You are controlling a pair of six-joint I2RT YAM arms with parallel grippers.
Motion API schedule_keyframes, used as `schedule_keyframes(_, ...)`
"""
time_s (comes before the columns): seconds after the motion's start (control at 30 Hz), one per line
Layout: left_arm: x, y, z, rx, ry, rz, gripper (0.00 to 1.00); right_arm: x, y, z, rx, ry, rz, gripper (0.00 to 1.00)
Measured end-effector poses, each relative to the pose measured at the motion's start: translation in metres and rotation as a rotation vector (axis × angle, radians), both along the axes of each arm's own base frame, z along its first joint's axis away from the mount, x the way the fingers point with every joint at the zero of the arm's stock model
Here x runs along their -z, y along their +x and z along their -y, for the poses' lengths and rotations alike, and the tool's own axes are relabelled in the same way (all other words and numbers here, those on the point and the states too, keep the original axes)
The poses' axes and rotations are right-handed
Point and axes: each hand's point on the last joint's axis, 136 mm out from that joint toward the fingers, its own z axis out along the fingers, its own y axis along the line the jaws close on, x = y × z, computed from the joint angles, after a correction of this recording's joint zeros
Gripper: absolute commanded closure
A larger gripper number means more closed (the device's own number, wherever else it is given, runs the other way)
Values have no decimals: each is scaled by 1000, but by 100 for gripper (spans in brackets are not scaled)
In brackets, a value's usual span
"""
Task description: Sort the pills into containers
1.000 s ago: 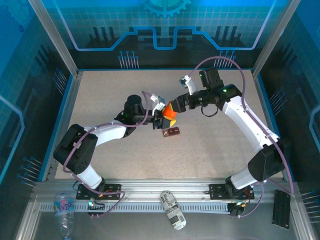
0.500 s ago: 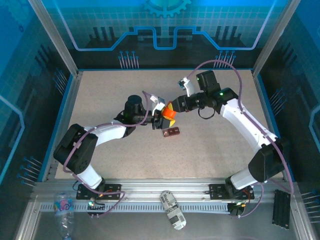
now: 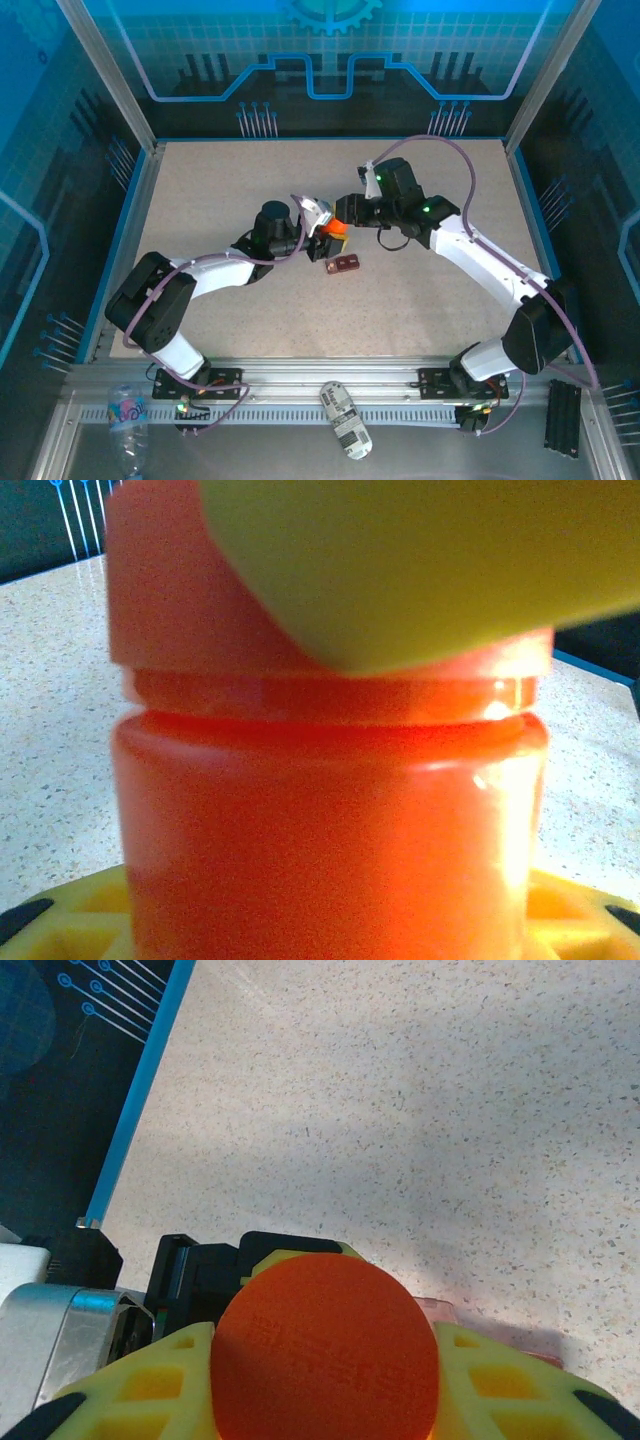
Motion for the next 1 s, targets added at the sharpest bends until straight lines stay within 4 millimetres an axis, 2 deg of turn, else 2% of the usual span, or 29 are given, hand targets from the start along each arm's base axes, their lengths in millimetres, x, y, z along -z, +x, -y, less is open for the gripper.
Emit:
schedule_keyframes(0.13, -4, 1, 1, -1, -10, 14, 100, -2, 2, 4, 7, 4, -2, 33)
schedule_keyframes(0.27, -13, 3, 3, 5, -29, 37, 100, -11, 2, 17, -10, 38, -6, 20)
schedule_keyframes(0.47, -16, 7, -7, 5, -44, 17, 100, -58, -3, 55, -13, 96, 111, 14)
schedule_keyframes(0.57, -20, 3, -7, 49, -59, 0, 100, -70, -8, 66, -46, 94, 155, 12)
schedule_keyframes(0.83, -40, -22, 7, 234, -134, -52, 100, -71, -10, 58, -220, 13, 169, 11)
schedule_keyframes(1.0, -42, -29, 8, 268, -150, -77, 100, -65, -11, 49, -295, -10, 153, 11)
